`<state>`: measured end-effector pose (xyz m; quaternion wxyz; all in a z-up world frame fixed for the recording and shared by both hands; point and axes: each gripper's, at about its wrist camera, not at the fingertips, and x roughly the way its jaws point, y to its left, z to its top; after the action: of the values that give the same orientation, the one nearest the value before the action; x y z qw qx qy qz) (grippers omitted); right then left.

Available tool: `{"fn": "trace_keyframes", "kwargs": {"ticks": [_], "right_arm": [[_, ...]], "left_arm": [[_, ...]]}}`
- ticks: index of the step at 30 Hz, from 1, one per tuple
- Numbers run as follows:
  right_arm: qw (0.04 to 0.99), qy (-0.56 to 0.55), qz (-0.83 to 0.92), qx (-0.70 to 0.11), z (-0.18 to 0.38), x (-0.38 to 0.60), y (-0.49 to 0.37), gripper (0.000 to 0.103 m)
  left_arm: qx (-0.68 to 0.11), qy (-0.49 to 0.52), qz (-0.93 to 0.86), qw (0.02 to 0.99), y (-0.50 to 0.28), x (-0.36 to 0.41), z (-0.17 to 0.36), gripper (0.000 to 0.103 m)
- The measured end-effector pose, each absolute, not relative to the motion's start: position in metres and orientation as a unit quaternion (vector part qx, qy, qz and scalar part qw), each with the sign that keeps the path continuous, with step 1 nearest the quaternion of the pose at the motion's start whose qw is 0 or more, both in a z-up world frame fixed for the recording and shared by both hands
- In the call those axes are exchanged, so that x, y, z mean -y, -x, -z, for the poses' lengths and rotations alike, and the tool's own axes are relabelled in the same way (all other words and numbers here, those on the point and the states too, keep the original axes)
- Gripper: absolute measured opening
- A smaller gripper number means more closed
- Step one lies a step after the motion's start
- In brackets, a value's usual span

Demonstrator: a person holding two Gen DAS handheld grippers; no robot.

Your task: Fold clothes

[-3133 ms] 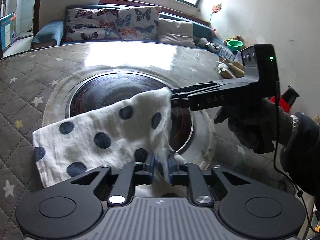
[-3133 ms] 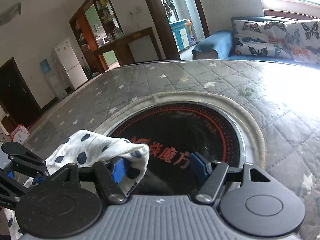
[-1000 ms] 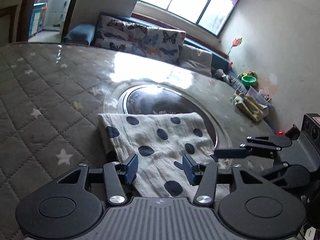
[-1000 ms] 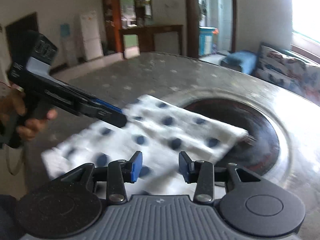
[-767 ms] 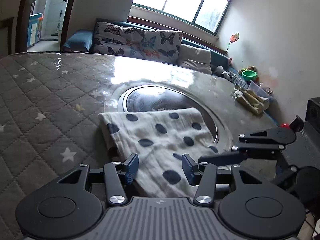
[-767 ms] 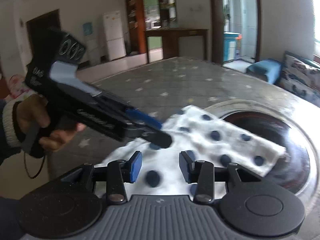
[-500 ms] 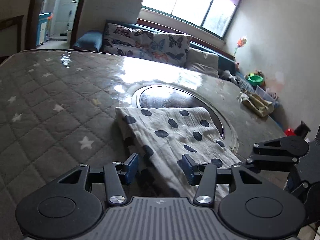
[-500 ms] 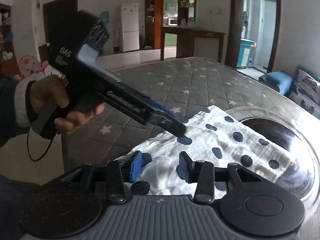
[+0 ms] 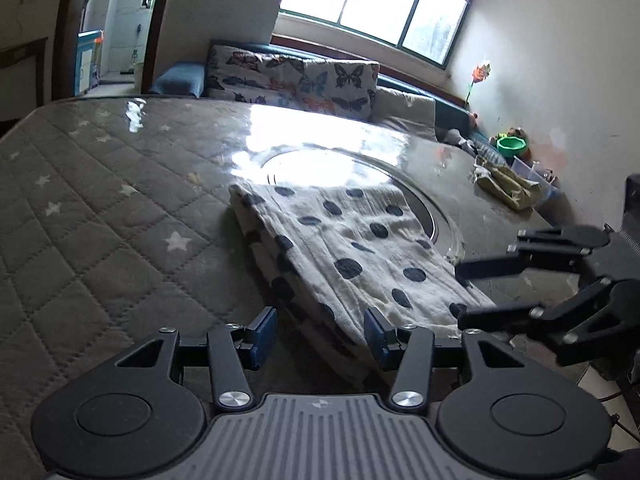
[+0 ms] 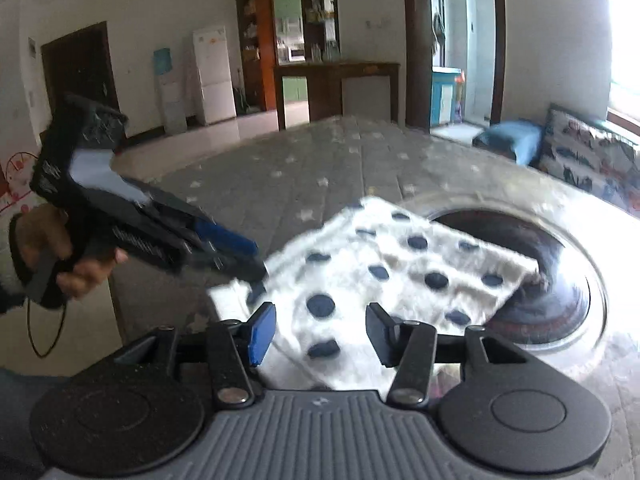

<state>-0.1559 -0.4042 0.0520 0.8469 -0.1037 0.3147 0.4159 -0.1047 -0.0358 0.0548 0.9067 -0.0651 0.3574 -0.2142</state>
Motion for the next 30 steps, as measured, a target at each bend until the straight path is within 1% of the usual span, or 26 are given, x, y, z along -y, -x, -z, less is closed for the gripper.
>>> {"fn": "trace_keyframes", "kwargs": {"ticks": [2, 4, 6, 7, 9, 11, 13, 15, 17, 19, 21, 25, 27, 30], "right_arm": [[0.846, 0.096, -0.414, -0.321, -0.048, 0.409, 0.156, 0.052], [0.853, 0.078, -0.405, -0.32, -0.049, 0.418, 0.155, 0.057], [0.862, 0.06, -0.39, -0.317, -0.049, 0.427, 0.153, 0.059], [0.87, 0.055, -0.377, -0.314, -0.049, 0.432, 0.151, 0.064], [0.884, 0.05, -0.349, -0.307, -0.049, 0.44, 0.149, 0.07], [0.892, 0.04, -0.329, -0.308, -0.048, 0.449, 0.146, 0.071], [0.902, 0.033, -0.301, -0.309, -0.045, 0.461, 0.142, 0.08], [0.91, 0.031, -0.274, -0.309, -0.041, 0.471, 0.138, 0.081], [0.917, 0.026, -0.25, -0.31, -0.037, 0.481, 0.134, 0.084], [0.922, 0.015, -0.226, -0.314, -0.031, 0.492, 0.129, 0.086], [0.926, 0.006, -0.203, -0.318, -0.026, 0.502, 0.123, 0.091], [0.932, -0.01, -0.16, -0.326, -0.013, 0.521, 0.113, 0.092], [0.934, -0.015, -0.14, -0.328, -0.008, 0.528, 0.109, 0.092], [0.939, -0.011, -0.111, -0.327, -0.002, 0.534, 0.103, 0.095]], "left_arm": [[-0.357, 0.075, 0.208, 0.908, 0.106, 0.03, -0.057, 0.051], [-0.356, 0.086, 0.198, 0.909, 0.105, 0.024, -0.056, 0.052], [-0.36, 0.094, 0.185, 0.91, 0.101, 0.02, -0.054, 0.053], [-0.363, 0.097, 0.178, 0.91, 0.099, 0.018, -0.053, 0.053], [-0.367, 0.103, 0.164, 0.91, 0.093, 0.015, -0.05, 0.054], [-0.367, 0.099, 0.147, 0.913, 0.087, 0.012, -0.048, 0.055], [-0.367, 0.097, 0.129, 0.916, 0.08, 0.009, -0.045, 0.059], [-0.367, 0.094, 0.111, 0.919, 0.073, 0.004, -0.042, 0.064], [-0.367, 0.09, 0.093, 0.921, 0.066, -0.001, -0.039, 0.067], [-0.368, 0.081, 0.073, 0.923, 0.059, -0.004, -0.036, 0.07], [-0.369, 0.075, 0.061, 0.924, 0.054, -0.007, -0.033, 0.071], [-0.364, 0.074, 0.049, 0.927, 0.049, -0.011, -0.032, 0.074], [-0.359, 0.079, 0.048, 0.929, 0.048, -0.013, -0.031, 0.08], [-0.352, 0.068, 0.037, 0.933, 0.046, -0.014, -0.03, 0.085]]}}
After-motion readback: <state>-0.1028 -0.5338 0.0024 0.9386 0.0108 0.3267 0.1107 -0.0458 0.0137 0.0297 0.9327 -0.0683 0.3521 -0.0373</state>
